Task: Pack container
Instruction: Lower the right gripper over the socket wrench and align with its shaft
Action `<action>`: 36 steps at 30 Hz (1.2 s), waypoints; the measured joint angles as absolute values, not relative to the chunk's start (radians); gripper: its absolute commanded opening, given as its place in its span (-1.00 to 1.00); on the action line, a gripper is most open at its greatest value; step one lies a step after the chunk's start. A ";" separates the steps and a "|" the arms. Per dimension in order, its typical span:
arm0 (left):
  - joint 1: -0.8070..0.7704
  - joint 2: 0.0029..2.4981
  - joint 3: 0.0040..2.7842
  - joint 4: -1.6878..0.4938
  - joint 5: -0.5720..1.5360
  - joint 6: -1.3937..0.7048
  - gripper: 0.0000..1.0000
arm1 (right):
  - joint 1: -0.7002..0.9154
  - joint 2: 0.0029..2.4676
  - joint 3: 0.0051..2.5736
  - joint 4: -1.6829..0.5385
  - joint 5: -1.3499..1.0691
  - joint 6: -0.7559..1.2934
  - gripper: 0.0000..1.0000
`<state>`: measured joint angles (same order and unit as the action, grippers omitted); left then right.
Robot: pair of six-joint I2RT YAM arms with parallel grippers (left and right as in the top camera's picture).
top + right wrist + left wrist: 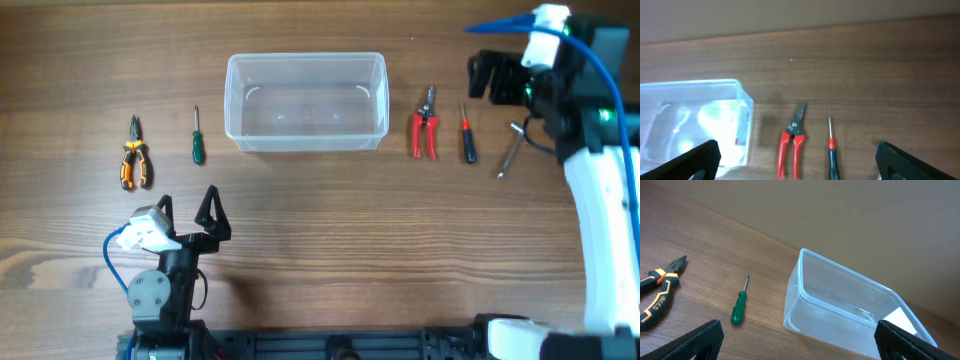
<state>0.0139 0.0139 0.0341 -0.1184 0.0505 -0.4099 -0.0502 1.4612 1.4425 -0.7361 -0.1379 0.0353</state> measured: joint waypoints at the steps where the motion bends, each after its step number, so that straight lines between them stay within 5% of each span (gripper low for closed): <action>1: 0.014 0.014 0.034 -0.118 0.051 -0.410 1.00 | -0.050 1.477 1.443 -0.741 -0.138 0.031 1.00; 9: 0.014 0.014 0.034 -0.118 0.051 -0.410 1.00 | -0.078 1.538 1.443 -0.782 -0.035 0.009 0.99; 22: 0.014 0.014 0.034 -0.118 0.051 -0.410 0.99 | -0.366 1.812 1.444 -0.876 0.010 0.075 0.99; 36: 0.014 0.014 0.034 -0.118 0.051 -0.410 1.00 | -0.374 2.028 1.444 -0.867 -0.007 0.197 0.99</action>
<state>0.0139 0.0139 0.0341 -0.1184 0.0505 -0.4099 -0.3737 2.0285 1.4445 -0.8669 -0.0071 0.1970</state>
